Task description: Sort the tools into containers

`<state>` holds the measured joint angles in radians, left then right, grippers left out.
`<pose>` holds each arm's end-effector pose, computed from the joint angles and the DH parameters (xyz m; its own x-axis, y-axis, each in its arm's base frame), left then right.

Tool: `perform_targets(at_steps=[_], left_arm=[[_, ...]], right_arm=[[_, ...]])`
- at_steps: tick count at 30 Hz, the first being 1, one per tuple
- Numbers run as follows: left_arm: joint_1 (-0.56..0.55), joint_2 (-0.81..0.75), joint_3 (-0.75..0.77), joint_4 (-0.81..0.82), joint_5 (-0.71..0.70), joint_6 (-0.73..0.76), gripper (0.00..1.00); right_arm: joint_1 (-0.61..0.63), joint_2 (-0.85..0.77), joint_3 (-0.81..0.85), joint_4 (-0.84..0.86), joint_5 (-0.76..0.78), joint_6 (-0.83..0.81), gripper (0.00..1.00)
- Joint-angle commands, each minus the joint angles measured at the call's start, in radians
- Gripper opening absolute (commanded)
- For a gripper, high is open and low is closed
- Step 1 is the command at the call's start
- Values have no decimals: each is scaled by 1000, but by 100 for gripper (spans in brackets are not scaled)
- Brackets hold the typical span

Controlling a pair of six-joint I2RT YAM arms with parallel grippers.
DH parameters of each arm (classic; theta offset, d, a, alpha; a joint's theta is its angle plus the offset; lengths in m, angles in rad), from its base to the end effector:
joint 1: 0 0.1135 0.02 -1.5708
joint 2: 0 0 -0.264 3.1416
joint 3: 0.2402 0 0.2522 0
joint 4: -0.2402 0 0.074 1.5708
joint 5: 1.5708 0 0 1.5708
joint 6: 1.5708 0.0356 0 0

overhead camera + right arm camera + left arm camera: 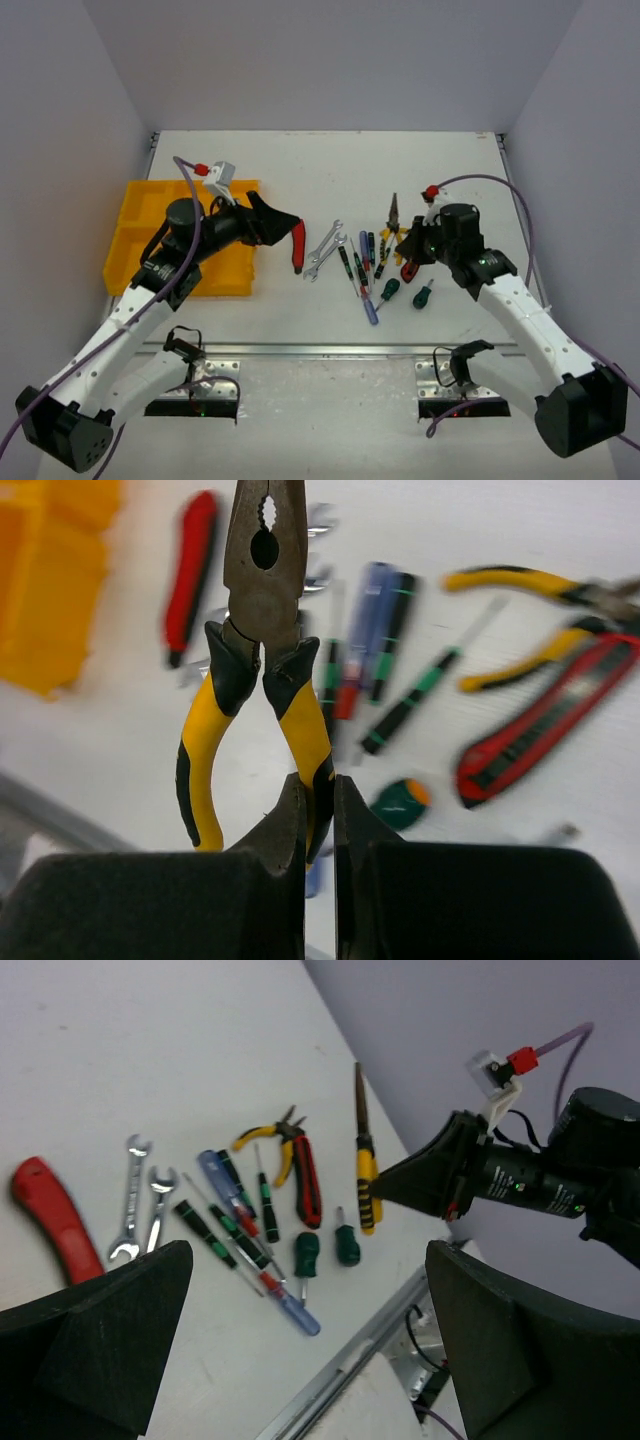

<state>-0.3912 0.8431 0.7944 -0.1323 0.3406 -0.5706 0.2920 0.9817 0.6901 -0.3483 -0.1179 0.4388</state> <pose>0.1783 -0.0864 0.3393 -0.4982 -0.3452 -0.7954 0.4682 0.6649 -0.5819 0.2027 0.0653 0.2547 -0.6775 0.2369 -0.6963 -0.0976 0.9094 0.4044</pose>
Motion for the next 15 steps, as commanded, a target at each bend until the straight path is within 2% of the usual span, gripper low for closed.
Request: perform_targets(at_steps=[1, 3, 6, 12, 15], left_arm=[[-36, 94, 10, 314, 252, -127, 100], [-81, 153, 17, 383, 285, -158, 100], [-141, 221, 39, 402, 249, -156, 99], [-233, 285, 80, 404, 155, -127, 86], [-251, 325, 112, 360, 123, -102, 65]], right_arm=[[132, -103, -1, 188, -213, 21, 0], [215, -111, 13, 208, -225, 20, 0], [279, -87, 52, 196, -197, 12, 0], [374, -34, 98, 199, -163, 15, 0], [416, -25, 111, 208, -144, 13, 0]])
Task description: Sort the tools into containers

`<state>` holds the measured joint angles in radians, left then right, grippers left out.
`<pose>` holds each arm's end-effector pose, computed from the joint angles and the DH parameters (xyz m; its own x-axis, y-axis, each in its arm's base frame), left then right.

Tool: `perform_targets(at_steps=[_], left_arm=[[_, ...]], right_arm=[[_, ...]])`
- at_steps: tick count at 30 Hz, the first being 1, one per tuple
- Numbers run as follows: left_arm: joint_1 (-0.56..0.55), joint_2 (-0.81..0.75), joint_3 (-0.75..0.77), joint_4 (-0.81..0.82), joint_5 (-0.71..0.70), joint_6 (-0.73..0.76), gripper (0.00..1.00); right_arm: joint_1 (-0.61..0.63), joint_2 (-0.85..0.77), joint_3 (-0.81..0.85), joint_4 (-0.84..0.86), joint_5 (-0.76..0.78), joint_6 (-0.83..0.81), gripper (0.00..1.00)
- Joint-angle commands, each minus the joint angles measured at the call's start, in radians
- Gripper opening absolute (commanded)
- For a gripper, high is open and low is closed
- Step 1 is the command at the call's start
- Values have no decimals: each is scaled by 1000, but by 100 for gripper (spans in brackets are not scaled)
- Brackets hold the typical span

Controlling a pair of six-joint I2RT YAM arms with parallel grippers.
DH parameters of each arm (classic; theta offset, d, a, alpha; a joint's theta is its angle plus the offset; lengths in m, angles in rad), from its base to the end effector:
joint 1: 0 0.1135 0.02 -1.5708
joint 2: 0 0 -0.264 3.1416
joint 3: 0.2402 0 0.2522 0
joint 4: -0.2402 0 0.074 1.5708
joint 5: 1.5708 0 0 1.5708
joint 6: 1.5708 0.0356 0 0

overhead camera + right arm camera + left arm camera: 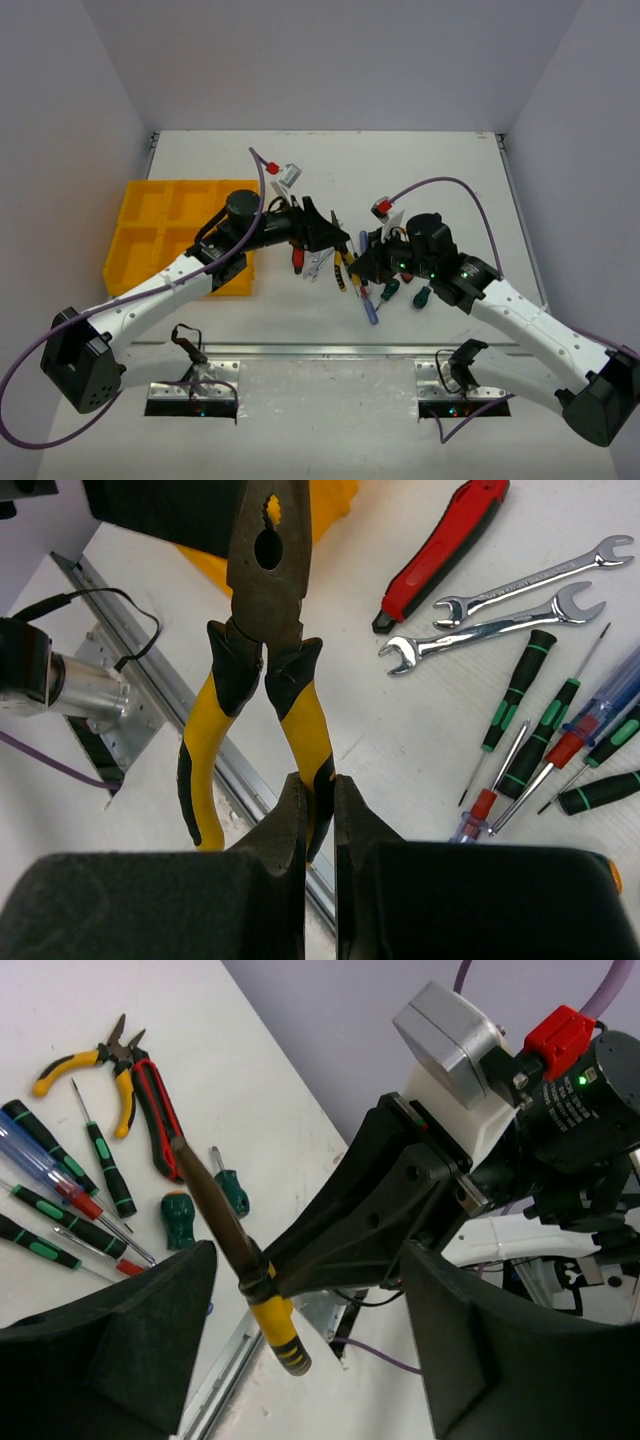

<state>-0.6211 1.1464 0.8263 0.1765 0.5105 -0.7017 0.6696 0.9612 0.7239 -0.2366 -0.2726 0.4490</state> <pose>0.2067 -0.1693 0.3189 -0.6705 -0.2128 -0.7108 0.6130 0.3807 -0.6923 0.1645 0.1424 0.2813 -0.6633 0.0081 -0.7483 -0.5524 0.6693 0.4969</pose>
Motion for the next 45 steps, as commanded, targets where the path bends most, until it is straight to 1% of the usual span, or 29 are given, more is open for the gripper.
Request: perform_targets(at_steps=[1, 2, 4, 10, 11, 12, 13, 16, 20, 22, 23, 24, 26, 27, 29, 31, 32, 34, 35, 38, 40, 42, 45], left_arm=[[-22, 25, 85, 44, -56, 31, 60], [-23, 28, 84, 39, -65, 34, 59], [-25, 30, 79, 24, -88, 39, 52], [-25, 43, 84, -24, -148, 66, 53], [-25, 47, 89, -28, -150, 69, 50], [-25, 51, 93, -29, -148, 70, 41], [-25, 54, 94, -29, -144, 70, 29], [-25, 61, 110, -30, -139, 71, 0], [-25, 72, 123, -44, -148, 88, 0], [-23, 73, 142, -129, -230, 107, 0], [-24, 79, 186, -216, -318, 132, 0], [-25, 85, 228, -297, -411, 149, 0], [-21, 105, 297, -440, -685, 158, 0], [-14, 124, 338, -516, -731, 158, 0], [26, 189, 431, -702, -974, 143, 0], [149, 226, 501, -751, -966, 131, 0], [198, 248, 516, -758, -939, 133, 0], [299, 290, 576, -782, -965, 139, 0], [329, 320, 591, -801, -978, 142, 0], [400, 476, 755, -856, -1026, 180, 0], [440, 557, 817, -880, -1030, 192, 0], [480, 615, 853, -864, -1008, 200, 0], [511, 676, 890, -839, -976, 213, 0]], right_arm=[[42, -4, 79, 99, 11, 4, 0], [43, -3, 82, 99, 8, 5, 0], [47, 2, 88, 102, -5, 7, 0], [55, 0, 86, 108, -14, 8, 0], [56, 1, 86, 108, -14, 9, 0], [56, 0, 85, 109, -15, 10, 0], [56, -1, 82, 112, -16, 11, 0], [58, -2, 77, 128, -36, 18, 0], [59, -9, 71, 140, -30, 20, 0], [59, -33, 66, 123, 61, 33, 46], [59, -46, 70, 99, 122, 40, 78], [59, -58, 76, 56, 184, 44, 99], [57, -75, 101, -54, 292, 45, 99], [57, -82, 119, -101, 348, 48, 99], [56, -100, 164, -209, 458, 67, 99], [57, -129, 169, -268, 520, 73, 99], [57, -140, 167, -276, 524, 71, 99], [57, -158, 162, -296, 517, 71, 99], [57, -159, 160, -300, 515, 70, 99], [57, -161, 138, -308, 484, 62, 99], [56, -166, 121, -312, 476, 58, 99], [57, -176, 98, -313, 468, 51, 99], [57, -183, 78, -313, 460, 38, 99]])
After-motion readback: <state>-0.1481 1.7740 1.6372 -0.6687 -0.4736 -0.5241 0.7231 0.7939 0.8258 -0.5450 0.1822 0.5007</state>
